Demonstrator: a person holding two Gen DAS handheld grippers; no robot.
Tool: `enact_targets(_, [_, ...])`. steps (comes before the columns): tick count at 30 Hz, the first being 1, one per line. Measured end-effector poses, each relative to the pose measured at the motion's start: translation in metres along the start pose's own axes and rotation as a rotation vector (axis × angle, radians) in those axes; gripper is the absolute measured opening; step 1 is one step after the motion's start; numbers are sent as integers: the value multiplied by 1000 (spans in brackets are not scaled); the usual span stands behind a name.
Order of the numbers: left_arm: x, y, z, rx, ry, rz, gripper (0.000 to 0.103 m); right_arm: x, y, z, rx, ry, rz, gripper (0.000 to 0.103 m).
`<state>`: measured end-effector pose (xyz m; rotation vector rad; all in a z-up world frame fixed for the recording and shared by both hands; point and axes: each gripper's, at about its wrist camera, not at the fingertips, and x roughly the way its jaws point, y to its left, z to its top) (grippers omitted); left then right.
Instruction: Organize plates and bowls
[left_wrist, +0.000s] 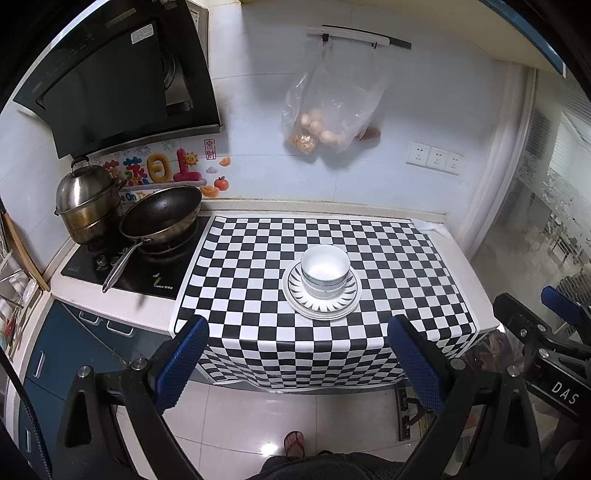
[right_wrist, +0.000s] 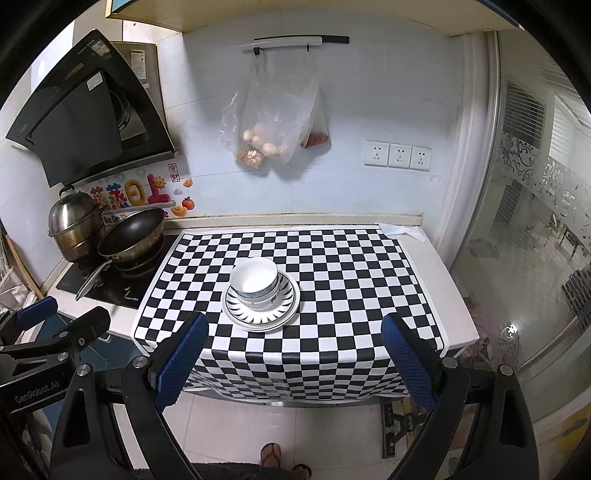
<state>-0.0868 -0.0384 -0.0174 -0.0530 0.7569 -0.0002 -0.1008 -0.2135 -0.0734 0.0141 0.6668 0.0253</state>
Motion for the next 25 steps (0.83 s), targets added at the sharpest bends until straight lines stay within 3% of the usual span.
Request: enact_targets(25, [1,8,5,33,4,-20,99,-9,-6,-8,11,3,-14,97])
